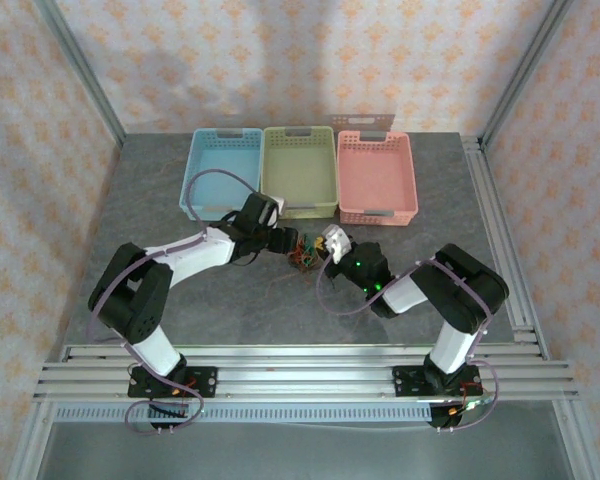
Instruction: Untangle the cables
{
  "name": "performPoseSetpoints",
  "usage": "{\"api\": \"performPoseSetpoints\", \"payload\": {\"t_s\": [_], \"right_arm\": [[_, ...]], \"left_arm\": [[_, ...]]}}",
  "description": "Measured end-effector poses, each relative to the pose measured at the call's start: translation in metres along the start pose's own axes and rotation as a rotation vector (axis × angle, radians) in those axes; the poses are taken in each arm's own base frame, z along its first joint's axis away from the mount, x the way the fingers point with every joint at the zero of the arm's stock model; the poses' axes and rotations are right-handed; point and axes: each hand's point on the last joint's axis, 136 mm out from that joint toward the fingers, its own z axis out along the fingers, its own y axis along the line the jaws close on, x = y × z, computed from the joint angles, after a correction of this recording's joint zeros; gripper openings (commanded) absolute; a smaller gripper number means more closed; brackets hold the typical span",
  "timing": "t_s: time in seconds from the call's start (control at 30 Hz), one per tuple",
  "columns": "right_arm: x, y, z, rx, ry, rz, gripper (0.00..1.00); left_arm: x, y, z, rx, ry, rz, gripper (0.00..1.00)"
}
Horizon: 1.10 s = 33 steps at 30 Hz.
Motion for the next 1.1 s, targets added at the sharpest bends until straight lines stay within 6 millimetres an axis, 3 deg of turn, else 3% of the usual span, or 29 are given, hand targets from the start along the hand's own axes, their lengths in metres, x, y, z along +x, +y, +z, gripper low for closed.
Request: {"api": "performPoseSetpoints", "payload": {"t_s": [0.5, 0.73, 0.87, 1.1], "right_arm": [[-0.002, -0.004, 0.001, 0.025, -0.021, -0.001, 0.0], [-0.001, -0.005, 0.002, 0.031, -0.018, -0.001, 0.0], [-0.001, -0.006, 0.002, 0.034, -0.017, -0.001, 0.0], [-0.007, -0.013, 0.0, 0.075, -0.054, 0.002, 0.0]], "left_arm": [[0.0, -0.009, 0.016, 0.016, 0.066, 0.027, 0.51], [0.002, -0.01, 0.019, 0.018, 0.093, 0.026, 0.31], [0.002, -0.01, 0.02, 0.021, 0.096, 0.025, 0.0], [0.004, 0.0, 0.019, -0.037, 0.104, 0.016, 0.0]]}}
